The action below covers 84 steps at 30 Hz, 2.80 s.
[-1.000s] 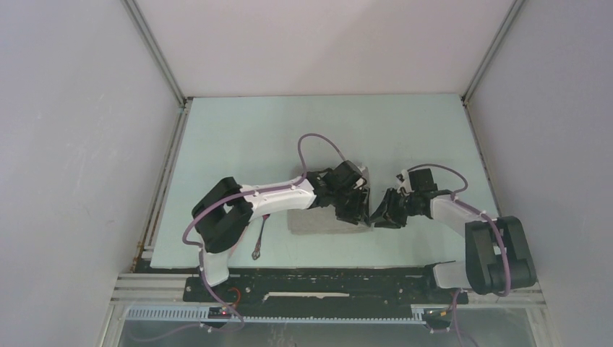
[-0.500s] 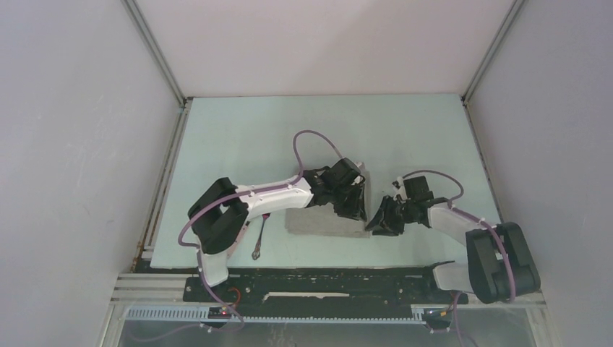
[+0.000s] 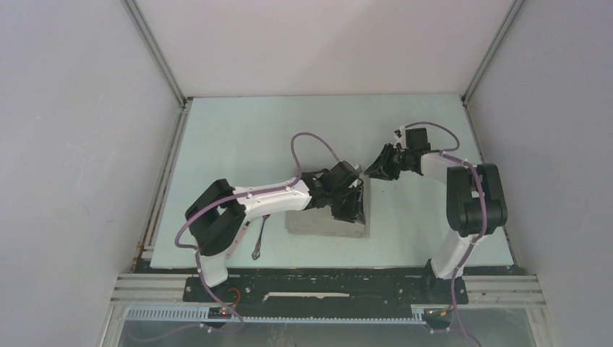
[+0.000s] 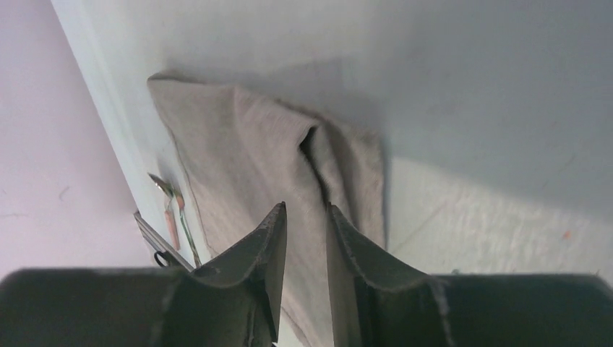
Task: Fold the napkin into a case and place the utensils inside
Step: Smooth out the 2/3-rectangle-folded napkin at the center of the board.
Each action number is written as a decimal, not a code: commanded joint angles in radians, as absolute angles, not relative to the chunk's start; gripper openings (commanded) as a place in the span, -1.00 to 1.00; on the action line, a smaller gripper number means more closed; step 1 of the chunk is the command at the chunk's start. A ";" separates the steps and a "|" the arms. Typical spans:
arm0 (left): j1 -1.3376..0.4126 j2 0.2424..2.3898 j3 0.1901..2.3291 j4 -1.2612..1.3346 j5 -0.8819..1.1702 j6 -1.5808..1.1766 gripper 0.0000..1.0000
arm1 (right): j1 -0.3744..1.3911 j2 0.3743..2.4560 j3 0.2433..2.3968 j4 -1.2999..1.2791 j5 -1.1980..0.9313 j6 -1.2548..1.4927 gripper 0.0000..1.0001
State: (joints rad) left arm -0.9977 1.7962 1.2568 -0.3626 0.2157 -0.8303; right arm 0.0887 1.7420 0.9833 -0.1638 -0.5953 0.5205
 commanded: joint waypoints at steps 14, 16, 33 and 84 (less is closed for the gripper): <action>-1.074 2.005 1.482 -0.547 0.130 -0.800 -0.13 | 0.057 1.862 1.067 -0.118 -0.696 0.474 -0.11; -1.075 2.009 1.481 -0.550 0.121 -0.797 -0.09 | 0.058 1.862 1.067 -0.114 -0.700 0.474 -0.10; -1.075 2.093 1.583 -0.653 0.094 -0.772 -0.59 | 0.056 1.880 1.067 -0.138 -0.687 0.461 -0.15; -1.126 2.069 1.625 -0.669 0.159 -0.769 -1.00 | 0.008 1.888 0.998 -0.131 -0.718 0.474 -0.08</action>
State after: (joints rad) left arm -1.1198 2.0621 1.6073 -0.6586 0.1493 -0.7841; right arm 0.0170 1.9205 1.0153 -0.1272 -0.7441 0.4847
